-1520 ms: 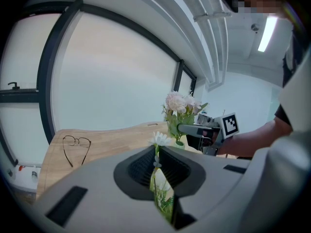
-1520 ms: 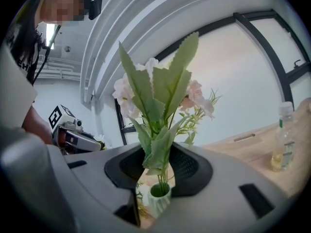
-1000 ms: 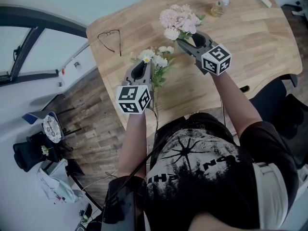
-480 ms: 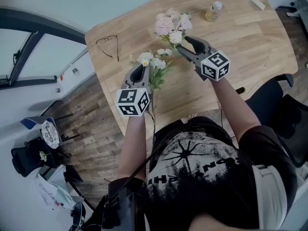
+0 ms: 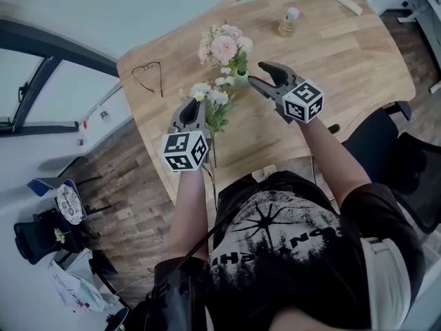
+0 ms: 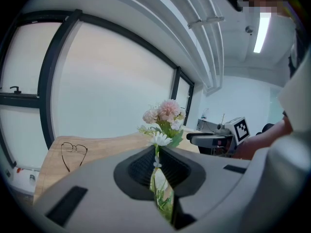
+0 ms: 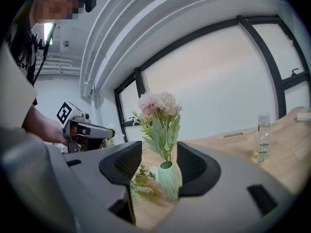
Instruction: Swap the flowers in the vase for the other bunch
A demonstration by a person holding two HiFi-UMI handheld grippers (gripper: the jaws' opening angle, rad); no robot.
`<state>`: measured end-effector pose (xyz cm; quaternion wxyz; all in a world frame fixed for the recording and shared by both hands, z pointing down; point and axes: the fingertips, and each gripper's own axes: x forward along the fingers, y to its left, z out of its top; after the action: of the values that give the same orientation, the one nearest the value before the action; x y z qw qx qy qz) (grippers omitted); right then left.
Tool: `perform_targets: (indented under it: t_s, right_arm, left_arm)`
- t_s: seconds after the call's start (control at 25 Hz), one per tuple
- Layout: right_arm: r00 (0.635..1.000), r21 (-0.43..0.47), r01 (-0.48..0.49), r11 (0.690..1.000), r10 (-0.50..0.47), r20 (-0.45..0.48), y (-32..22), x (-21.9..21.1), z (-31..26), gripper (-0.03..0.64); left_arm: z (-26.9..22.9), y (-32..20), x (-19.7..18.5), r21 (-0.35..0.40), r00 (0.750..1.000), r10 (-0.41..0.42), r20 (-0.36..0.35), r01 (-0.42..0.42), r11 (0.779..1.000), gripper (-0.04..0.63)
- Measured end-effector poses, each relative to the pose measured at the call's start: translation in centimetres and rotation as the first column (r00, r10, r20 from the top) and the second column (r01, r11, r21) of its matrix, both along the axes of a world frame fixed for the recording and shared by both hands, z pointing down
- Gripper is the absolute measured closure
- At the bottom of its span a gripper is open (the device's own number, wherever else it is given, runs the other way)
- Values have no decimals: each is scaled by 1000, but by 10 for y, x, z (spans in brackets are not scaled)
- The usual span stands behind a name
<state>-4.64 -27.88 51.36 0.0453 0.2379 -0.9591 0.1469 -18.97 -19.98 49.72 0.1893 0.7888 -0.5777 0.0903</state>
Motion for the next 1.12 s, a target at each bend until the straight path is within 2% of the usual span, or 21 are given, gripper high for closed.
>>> perform_targets:
  t_s: [0.28,0.4,0.56,0.68,1.12]
  right_arm:
    - [1000,48,13,999,-13,2,13,11,-26,407]
    - [1000,66,17,998,-18,5,20,16,-37,445]
    - [1000,95,21,995,-22,12,27,25,-54,533]
    - [1000,111,23,994,-24,10,33,33,-66,566]
    - [999,149,34,988,-38,22,56,61,-97,580]
  left_arm:
    - [-13,6,6,28,1000,-12,23,11,1000,561]
    - [-19,10,10,44,999,-16,34,15,999,561]
    - [-31,11,18,71,999,-23,44,19,997,561]
    - [-39,15,23,90,998,-26,51,21,996,561]
    - [-59,26,40,145,997,-50,58,41,989,561]
